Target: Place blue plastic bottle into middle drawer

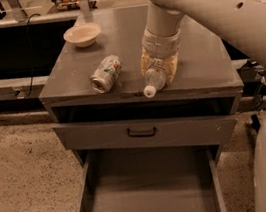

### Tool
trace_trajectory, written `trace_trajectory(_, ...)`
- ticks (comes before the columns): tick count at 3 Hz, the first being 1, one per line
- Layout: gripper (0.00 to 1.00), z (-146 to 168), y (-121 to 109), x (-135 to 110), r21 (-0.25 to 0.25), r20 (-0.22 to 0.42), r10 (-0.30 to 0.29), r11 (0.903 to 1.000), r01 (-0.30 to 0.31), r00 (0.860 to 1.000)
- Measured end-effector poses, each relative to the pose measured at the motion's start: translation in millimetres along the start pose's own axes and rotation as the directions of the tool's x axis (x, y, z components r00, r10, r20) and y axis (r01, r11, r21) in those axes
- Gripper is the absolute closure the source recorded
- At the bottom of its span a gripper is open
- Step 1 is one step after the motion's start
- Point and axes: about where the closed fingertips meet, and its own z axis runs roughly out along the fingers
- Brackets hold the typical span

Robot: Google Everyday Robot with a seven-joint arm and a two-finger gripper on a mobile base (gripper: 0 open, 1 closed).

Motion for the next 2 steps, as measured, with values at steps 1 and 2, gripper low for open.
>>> trace_trajectory(1,0.87,-20,10,-2,0.003,-0.019,0.128,0.9918,-0.128,0.992)
trace_trajectory(2,1.0,-57,39,-16,0.041,-0.087,0.319,0.9477,-0.316,0.944)
